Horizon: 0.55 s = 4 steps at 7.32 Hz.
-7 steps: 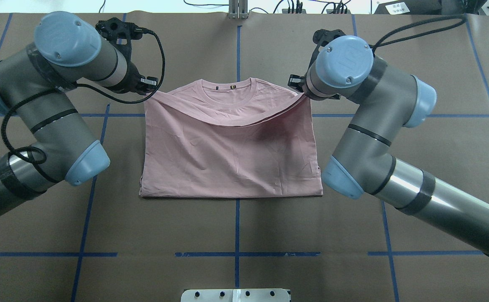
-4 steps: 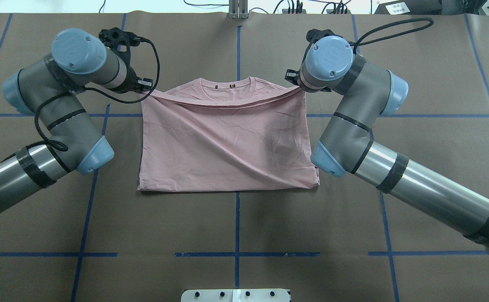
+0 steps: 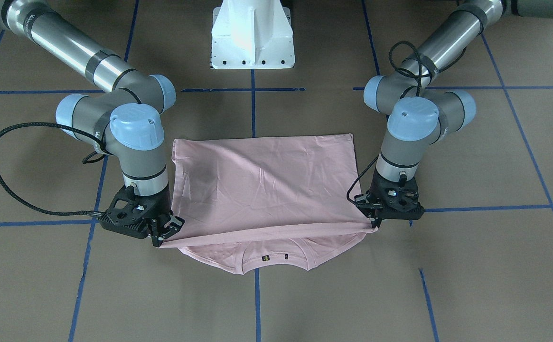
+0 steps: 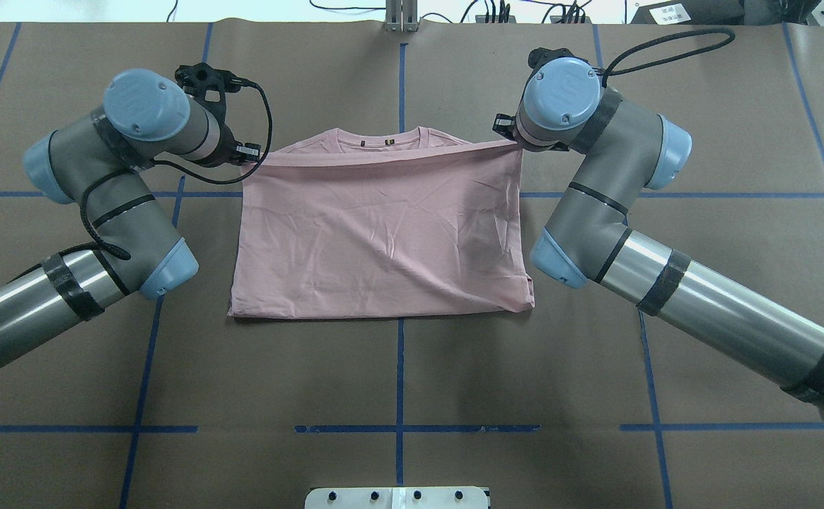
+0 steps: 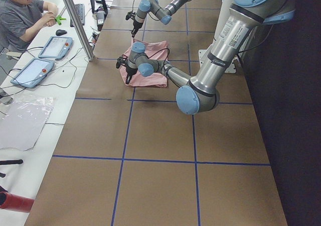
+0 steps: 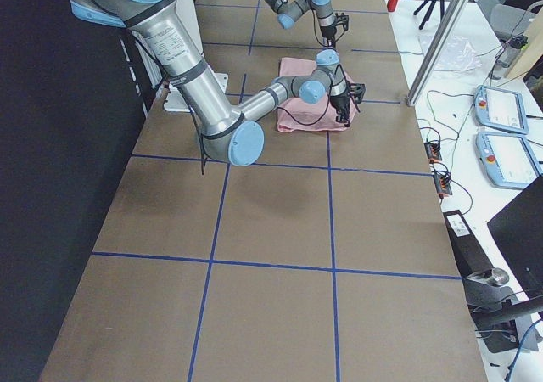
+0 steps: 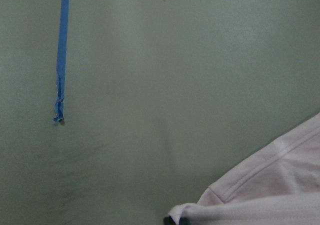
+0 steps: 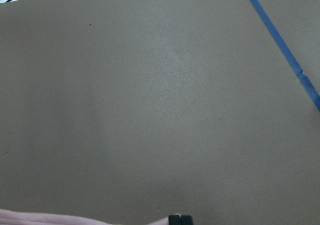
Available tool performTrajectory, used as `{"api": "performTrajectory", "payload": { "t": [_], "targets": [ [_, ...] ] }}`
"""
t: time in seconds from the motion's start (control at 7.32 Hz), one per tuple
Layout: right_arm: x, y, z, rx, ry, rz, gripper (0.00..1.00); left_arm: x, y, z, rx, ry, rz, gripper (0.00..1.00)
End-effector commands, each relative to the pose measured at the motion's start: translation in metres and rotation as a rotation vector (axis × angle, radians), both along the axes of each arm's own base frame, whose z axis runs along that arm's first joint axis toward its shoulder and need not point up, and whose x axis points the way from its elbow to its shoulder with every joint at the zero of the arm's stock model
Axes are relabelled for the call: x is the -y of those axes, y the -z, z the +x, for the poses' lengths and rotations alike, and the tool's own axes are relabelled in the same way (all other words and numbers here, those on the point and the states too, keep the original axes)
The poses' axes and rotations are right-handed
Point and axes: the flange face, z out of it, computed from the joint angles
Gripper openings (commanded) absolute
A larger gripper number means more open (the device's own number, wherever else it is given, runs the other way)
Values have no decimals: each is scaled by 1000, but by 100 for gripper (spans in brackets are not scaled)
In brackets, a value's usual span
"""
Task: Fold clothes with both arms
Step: 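Lay the hem down near the collar and open both grippers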
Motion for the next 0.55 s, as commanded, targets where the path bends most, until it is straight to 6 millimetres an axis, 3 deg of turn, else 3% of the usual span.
{"api": "performTrajectory", "payload": {
  "t": [0.0, 0.41],
  "targets": [
    [3, -6, 0, -11, -5, -5, 0, 0, 7, 4, -8, -3, 7, 0],
    [7, -9, 0, -18, -10, -11, 0, 0, 9, 5, -10, -4, 9, 0]
  ]
}}
